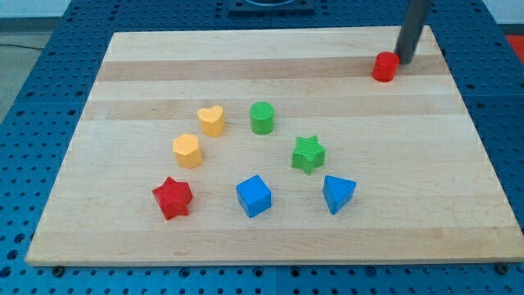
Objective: Push the red star into the yellow heart
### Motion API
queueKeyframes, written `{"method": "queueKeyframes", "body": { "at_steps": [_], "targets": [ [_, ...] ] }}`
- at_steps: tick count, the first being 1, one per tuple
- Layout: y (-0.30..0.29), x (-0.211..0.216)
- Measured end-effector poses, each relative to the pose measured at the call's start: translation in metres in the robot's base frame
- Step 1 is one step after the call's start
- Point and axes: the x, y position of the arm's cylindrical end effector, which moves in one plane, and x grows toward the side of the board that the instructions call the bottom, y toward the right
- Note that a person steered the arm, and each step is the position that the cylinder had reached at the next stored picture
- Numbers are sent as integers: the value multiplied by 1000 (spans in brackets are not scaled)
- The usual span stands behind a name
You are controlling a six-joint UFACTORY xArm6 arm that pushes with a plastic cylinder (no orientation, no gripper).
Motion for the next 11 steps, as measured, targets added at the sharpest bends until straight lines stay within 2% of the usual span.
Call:
{"method": "queueKeyframes", "body": {
  "at_steps": [1, 2, 3, 4, 5, 6, 7, 8, 9, 11],
  "targets": [
    [-7, 32],
    [-46, 15],
    [-54, 7],
    [-88, 24],
    [-102, -16],
    [-48, -48],
    [-69, 2],
    [-98, 84],
    [-112, 124],
    [-26, 200]
  ]
}}
